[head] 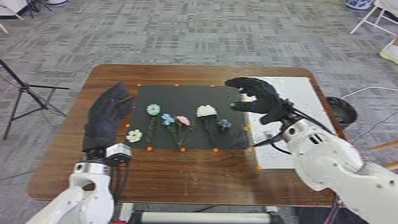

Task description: Arrange flowers

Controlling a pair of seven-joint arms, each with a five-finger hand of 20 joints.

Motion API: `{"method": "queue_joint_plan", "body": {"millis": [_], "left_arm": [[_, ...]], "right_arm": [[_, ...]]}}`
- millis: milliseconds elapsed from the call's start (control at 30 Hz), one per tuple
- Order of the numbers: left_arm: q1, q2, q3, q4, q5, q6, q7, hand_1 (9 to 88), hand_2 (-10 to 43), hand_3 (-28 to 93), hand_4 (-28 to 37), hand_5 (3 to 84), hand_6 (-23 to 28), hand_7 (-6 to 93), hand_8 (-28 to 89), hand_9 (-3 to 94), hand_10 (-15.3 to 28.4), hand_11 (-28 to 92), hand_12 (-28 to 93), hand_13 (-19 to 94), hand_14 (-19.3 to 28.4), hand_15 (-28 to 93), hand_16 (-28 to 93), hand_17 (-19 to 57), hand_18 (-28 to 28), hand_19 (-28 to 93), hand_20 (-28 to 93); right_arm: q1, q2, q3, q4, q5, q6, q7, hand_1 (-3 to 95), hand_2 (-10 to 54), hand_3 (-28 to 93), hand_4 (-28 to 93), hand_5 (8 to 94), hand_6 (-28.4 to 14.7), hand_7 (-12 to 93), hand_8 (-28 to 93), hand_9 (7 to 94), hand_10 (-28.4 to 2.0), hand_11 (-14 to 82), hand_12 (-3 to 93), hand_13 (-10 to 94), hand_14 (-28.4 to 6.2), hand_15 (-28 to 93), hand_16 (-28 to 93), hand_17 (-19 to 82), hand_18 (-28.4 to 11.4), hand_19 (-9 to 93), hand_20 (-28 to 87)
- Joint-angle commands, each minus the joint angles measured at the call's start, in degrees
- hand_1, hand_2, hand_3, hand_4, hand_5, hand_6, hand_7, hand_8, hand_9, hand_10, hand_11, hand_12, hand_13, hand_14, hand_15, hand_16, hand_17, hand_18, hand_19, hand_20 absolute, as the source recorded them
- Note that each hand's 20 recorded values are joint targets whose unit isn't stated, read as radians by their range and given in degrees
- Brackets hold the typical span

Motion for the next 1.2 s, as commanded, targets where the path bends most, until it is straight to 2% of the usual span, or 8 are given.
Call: {"method": "queue_joint_plan", "body": {"millis": [33, 167, 333, 533, 767, 900, 1067, 1200], "left_arm": [[1.3, -2.71, -1.66, -0.16, 5.89, -5.48, -6.39, 28.6, -2.8, 70, -23.8, 29.8, 1.5, 22.6, -10, 24.0, 11.4, 26, 20, 22, 14.2, 34, 5, -8.3, 21.6, 38, 16], [3.0, -4.27, -2.88, -0.72, 7.89, -6.81, -7.78, 28.8, -3.0, 67, -25.0, 27.1, 1.5, 20.8, -10, 20.8, 10.9, 23, 20, 19, 13.7, 29, 6, -9.3, 23.8, 38, 12], [3.4, -5.97, -2.32, -0.51, 8.38, -6.22, -7.58, 28.1, -4.3, 66, -26.5, 26.6, 1.4, 17.7, -8, 19.8, 10.1, 19, 20, 18, 13.3, 23, 7, -9.6, 24.1, 39, 10], [2.0, -7.55, -0.01, 0.77, 6.98, -4.74, -4.11, 28.5, -5.6, 67, -25.3, 27.5, 1.9, 17.1, -8, 19.2, 10.2, 18, 20, 17, 13.1, 19, 7, -7.5, 16.2, 36, 9], [3.2, -7.81, -0.59, 0.20, 8.12, -5.87, -5.21, 28.9, -6.1, 67, -25.5, 27.9, 3.0, 17.4, -8, 18.2, 10.6, 18, 20, 16, 12.4, 18, 7, -5.0, 14.0, 35, 9], [2.4, -8.04, 0.04, 0.46, 7.61, -5.51, -3.85, 27.4, -7.1, 66, -27.2, 27.2, 2.6, 17.3, -8, 17.7, 10.2, 18, 20, 15, 11.9, 17, 7, -6.7, 16.6, 35, 10], [3.4, -8.49, -0.09, 0.08, 7.60, -5.35, -3.73, 26.5, -8.1, 65, -28.1, 26.9, 2.3, 17.2, -8, 17.4, 9.8, 16, 19, 14, 11.8, 15, 8, -8.0, 17.4, 34, 9], [3.2, -8.19, -0.77, -0.04, 6.94, -7.13, -3.80, 26.0, -8.4, 65, -28.2, 25.7, 1.7, 17.1, -8, 16.9, 9.1, 13, 19, 13, 11.9, 12, 8, -10.4, 20.4, 34, 9]], "right_arm": [[-31.0, 1.9, 38.8, 0.2, 51.0, -13.2, -21.0, 17.1, -1.7, 84, -22, 32.0, -3.5, 14, -8, 30.0, -13.8, 7.1, 25.3, 20, -12.5, 14, 32, 0, -20.9, 40, 24], [-34.9, -0.1, 42.9, -0.6, 54.4, -13.8, -24.6, 13.4, -0.6, 82, -23, 33.2, -1.6, 10, -8, 31.1, -13.0, 3.5, 23.5, 22, -12.7, 2, 37, -2, -21.5, 33, 19], [-40.1, -3.3, 46.6, -3.1, 56.8, -14.6, -25.4, 10.5, 0.9, 79, -24, 32.2, -1.2, 7, -7, 29.2, -11.9, 0.5, 22.2, 19, -13.0, -4, 35, -5, -22.2, 29, 14], [-40.9, -8.6, 48.0, -3.6, 54.3, -20.9, -21.5, 8.6, 2.4, 78, -25, 29.9, -2.6, 4, -7, 26.1, -10.4, -1.2, 17.8, 16, -12.6, -7, 32, -9, -21.1, 28, 10], [-40.8, -11.9, 46.5, -3.6, 55.3, -24.0, -19.0, 4.4, 6.9, 74, -26, 26.6, -2.3, 2, -7, 22.9, -9.5, -2.1, 15.2, 13, -12.1, -10, 31, -14, -20.1, 28, 7], [-41.9, -13.0, 46.5, -4.4, 53.9, -22.9, -19.5, 3.7, 7.6, 74, -26, 26.0, -2.1, 2, -7, 22.5, -9.2, -2.1, 15.2, 13, -10.7, -11, 32, -15, -19.2, 28, 6], [-43.6, -14.7, 46.3, -5.7, 50.2, -16.7, -18.0, 6.4, 3.8, 76, -26, 31.5, -3.3, 6, -6, 25.1, -10.6, -0.2, 17.0, 15, -10.1, -10, 35, -12, -17.8, 28, 7], [-44.1, -15.3, 45.8, -4.8, 50.5, -15.4, -16.9, 8.2, 0.1, 77, -25, 31.7, -4.7, 9, -6, 26.8, -12.2, 0.7, 19.2, 18, -12.4, -7, 37, -8, -20.8, 30, 9]]}}
